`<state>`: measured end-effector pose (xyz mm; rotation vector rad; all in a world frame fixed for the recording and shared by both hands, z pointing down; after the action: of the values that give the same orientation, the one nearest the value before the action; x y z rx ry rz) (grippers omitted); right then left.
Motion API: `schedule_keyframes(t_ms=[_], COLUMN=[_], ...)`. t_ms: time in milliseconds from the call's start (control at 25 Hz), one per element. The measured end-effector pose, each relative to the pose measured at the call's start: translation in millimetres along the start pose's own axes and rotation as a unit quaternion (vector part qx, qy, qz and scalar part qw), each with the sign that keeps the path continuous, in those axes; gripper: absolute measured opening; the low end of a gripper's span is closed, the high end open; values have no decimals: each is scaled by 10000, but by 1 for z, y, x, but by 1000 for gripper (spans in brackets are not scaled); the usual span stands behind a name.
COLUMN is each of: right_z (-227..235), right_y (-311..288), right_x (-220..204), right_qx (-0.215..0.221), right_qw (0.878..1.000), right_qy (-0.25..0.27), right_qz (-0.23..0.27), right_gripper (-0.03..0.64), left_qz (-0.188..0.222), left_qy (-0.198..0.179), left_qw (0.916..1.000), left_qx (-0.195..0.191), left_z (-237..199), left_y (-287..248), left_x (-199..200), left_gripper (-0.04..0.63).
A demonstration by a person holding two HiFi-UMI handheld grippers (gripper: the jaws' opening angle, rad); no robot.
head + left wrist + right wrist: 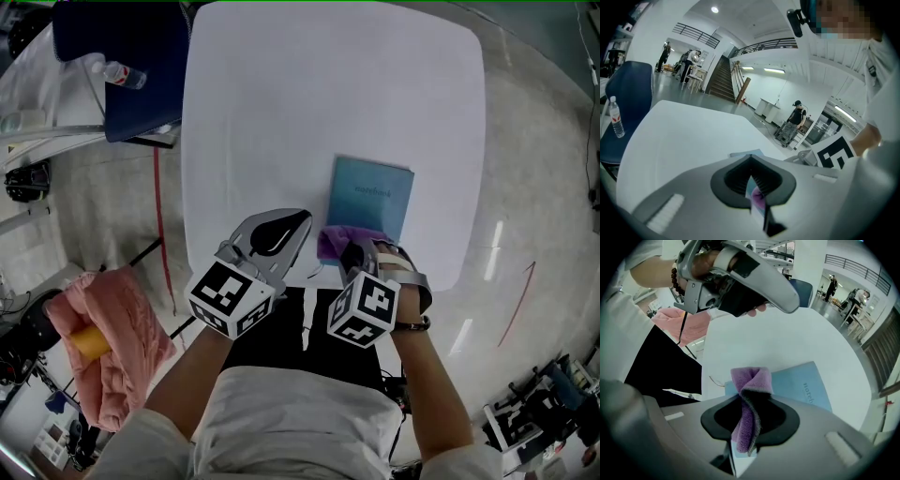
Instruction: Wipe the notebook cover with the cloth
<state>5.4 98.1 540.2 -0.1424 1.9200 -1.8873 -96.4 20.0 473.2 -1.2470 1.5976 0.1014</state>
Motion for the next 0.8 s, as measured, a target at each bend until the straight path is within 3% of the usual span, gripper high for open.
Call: schedule_keyframes(t_ms=[800], right_z=[-44], right_y=[0], right_x=[-9], right_qx=[775], right_qw=[9968], right_qy=[-166], right_qz=[-84], right_gripper=[110], left_qz=[-48], left_qy=[-16], left_qw=[10000], left_qx=[-62], left_z=[10], left_y=[-1], left_x=[-9], left_gripper=[0])
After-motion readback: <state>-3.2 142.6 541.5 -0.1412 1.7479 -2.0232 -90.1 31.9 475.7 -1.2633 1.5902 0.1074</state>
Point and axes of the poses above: the fingertips, and each gripper's own axes: y backward along the fingers, z to its right, x out of its top, the point moved 5 cm from there along y, backward along the fingers, and after that the axes turned 1 degree about -y, right-handed, at the moved point
